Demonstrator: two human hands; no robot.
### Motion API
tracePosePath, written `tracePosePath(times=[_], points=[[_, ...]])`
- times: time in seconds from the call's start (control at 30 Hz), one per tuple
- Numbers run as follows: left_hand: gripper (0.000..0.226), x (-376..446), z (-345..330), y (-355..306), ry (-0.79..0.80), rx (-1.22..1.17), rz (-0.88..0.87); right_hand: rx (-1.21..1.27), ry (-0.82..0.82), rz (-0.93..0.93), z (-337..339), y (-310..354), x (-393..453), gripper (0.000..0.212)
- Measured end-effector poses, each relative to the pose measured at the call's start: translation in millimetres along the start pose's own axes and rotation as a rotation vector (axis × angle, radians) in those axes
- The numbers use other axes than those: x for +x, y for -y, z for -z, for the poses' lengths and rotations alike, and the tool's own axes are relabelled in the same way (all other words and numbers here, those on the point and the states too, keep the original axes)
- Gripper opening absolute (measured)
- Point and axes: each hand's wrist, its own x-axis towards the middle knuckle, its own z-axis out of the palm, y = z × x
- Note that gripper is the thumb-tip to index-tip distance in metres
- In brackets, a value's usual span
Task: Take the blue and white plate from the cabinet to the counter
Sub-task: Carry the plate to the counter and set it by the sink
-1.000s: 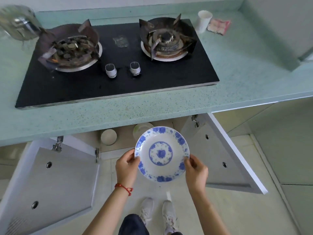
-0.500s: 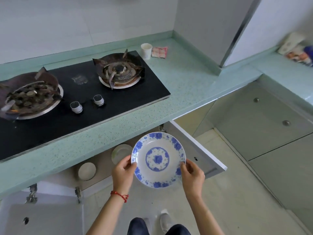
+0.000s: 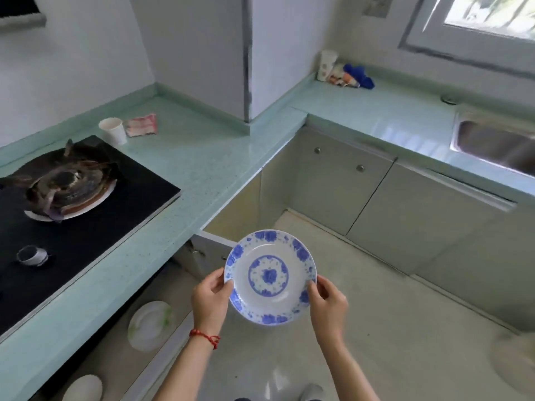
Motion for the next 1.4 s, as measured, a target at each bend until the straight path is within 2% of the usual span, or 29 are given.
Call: tracePosePath(times=[0.23,0.37,0.47,0.77,1.0,1.4], points=[[0.029,-0.2,-109.4,-24.5,0.195,0.025,-0.054,0.017,-0.195,-0.051,88.7,-10.1,37.9,0.026],[0.030,-6.2,-170.6,-41.3,0.297,0.033,-0.087,0.047,-0.292,-0.080,136.3,-16.4,61.0,0.026],[0.030,-11.9,-212.8,-51.6,0.345,0.042,-0.096,0.047,-0.355,-0.073,169.4,-22.3,79.3,0.035],[0.030,-18.1,-317.8,-68.8,0.451,0.032,-0.099,0.107,-0.444,-0.091,246.0,-33.0,132.5,0.036],[0.029,1.2,-367.3,-81.6,0.473,0.066,-0.084,0.089,-0.463,-0.103,264.6,-36.0,180.6,0.039],[0.029,119.7,-484.1,-125.9,0.449,0.035,-0.075,0.070,-0.458,-0.115,258.5,-13.9,352.7,0.036]])
